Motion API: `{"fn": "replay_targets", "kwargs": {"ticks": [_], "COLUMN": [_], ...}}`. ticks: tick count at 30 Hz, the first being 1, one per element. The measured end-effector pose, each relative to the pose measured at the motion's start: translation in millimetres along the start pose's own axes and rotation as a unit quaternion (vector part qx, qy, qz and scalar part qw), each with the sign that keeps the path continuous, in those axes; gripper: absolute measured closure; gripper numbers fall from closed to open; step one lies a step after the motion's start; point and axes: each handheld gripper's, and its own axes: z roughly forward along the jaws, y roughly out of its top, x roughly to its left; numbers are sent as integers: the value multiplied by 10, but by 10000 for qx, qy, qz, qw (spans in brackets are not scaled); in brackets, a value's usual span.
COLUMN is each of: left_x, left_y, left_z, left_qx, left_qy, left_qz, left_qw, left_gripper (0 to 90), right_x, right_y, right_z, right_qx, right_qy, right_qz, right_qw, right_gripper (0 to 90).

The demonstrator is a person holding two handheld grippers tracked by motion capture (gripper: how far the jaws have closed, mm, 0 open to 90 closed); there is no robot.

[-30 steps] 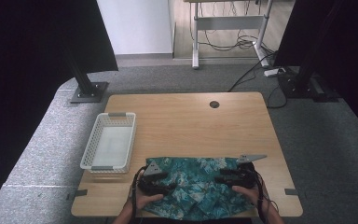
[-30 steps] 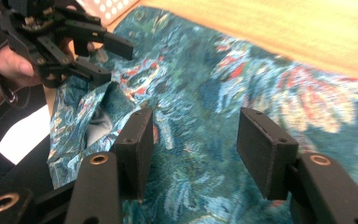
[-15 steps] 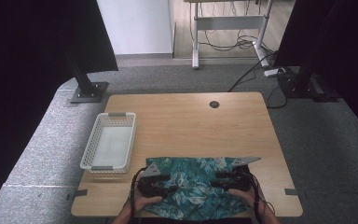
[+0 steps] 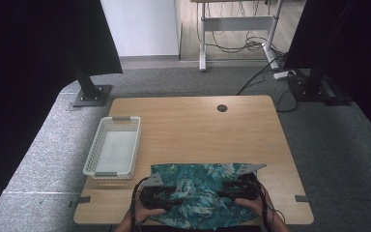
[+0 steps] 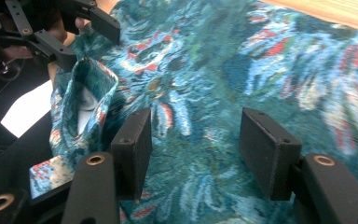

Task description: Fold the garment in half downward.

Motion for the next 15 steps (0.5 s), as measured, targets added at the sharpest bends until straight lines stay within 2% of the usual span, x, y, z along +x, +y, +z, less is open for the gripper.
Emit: {"fn": "replay_targets", "kwargs": {"ticks": [3,8,12,15], "left_x": [1,46,103,134], "left_y": [-15,9,34,41], "left_z": [-41,-86,-75,-41], "left_qx": [-73,-272,-299,-264], "left_qy": [26,236,349,396], "left_qz": [-28,-166,-266,-325], "left_qw": [10000,9992,9986,9983], "left_gripper": [343,332,332,332], "right_x": [40,145,195,204], "right_y": [6,-17,-65,-90], "right_z": [16,45,63,51], "right_qx": [45,198,308,285], "right_qy": [119,412,604,730], "right_qz": [-72,-257,-347,-360], "right_qw": [9999,9986,9971,9963], "right_gripper": [443,448,448,449]}}
